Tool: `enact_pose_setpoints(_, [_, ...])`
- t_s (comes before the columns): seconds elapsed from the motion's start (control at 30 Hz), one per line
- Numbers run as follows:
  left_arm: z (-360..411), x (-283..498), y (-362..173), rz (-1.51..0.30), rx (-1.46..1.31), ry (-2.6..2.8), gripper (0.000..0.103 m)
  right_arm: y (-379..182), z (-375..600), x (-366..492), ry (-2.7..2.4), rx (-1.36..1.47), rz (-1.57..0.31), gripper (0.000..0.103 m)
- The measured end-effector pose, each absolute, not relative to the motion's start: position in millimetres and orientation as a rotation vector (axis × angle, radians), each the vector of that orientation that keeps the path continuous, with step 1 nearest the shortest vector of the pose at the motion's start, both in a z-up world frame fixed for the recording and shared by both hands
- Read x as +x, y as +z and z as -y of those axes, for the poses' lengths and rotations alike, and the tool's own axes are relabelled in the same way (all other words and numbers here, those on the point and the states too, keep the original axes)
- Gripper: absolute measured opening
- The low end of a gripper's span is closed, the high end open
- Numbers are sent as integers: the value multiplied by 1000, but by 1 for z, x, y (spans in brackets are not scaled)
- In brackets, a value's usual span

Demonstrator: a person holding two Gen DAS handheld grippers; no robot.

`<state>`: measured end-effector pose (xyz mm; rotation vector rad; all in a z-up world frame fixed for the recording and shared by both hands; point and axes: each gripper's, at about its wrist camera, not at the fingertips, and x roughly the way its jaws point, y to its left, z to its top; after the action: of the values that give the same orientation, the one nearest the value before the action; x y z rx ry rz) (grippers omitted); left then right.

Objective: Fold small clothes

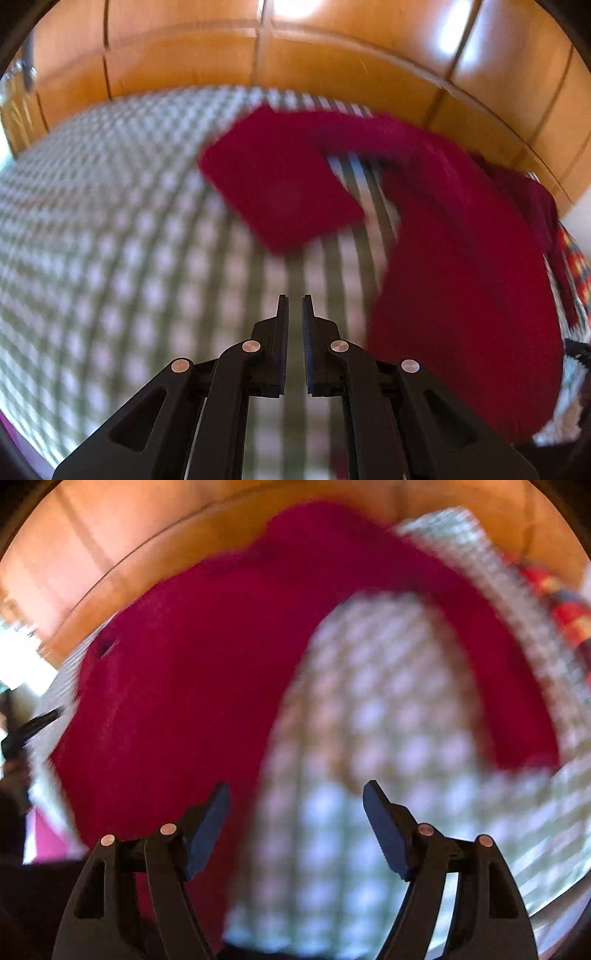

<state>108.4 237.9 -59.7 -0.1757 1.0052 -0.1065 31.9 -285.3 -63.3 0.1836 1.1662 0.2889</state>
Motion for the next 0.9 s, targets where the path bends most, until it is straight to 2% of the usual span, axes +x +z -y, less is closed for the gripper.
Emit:
enact_pose_setpoints(0.07, [-233, 96, -70, -1021, -210, -136, 5, -62, 266, 17, 290, 108, -1138, 73])
enact_pose_setpoints(0.13, [-223, 82, -74, -1016, -232, -161, 5, -61, 252, 9, 346, 130, -1151, 59])
enact_pose_setpoints(0.17, [-219, 77, -74, -1003, -246, -176, 17, -59, 246, 6, 373, 126, -1156, 56])
enact_pose_setpoints(0.23, [-213, 75, -70, -989, -280, -197, 34, -59, 230, 1, 399, 60, -1148, 44])
enact_pose_setpoints(0.27, [-211, 74, -70, -984, -286, -195, 36, -58, 226, -1, 400, 45, -1145, 41])
enact_pose_setpoints(0.3, [-208, 75, -69, -983, -274, -188, 36, -57, 224, 0, 397, 38, -1142, 33])
enact_pose_setpoints(0.33, [-203, 76, -69, -986, -256, -187, 36, -55, 224, 1, 395, 30, -1137, 20])
enact_pose_setpoints(0.4, [-198, 76, -69, -998, -229, -194, 6, -49, 222, 2, 402, 24, -1122, 12])
enact_pose_setpoints(0.43, [-194, 75, -69, -1011, -206, -185, 0, -49, 217, -1, 402, 13, -1105, 10])
enact_pose_setpoints(0.67, [-196, 36, -46, -955, -172, -187, 0, -7, 252, -13, 410, -29, -991, 10])
enact_pose_setpoints(0.9, [-180, -22, -59, -1018, -188, -234, 0, -10, 295, -28, 363, -56, -1048, 10])
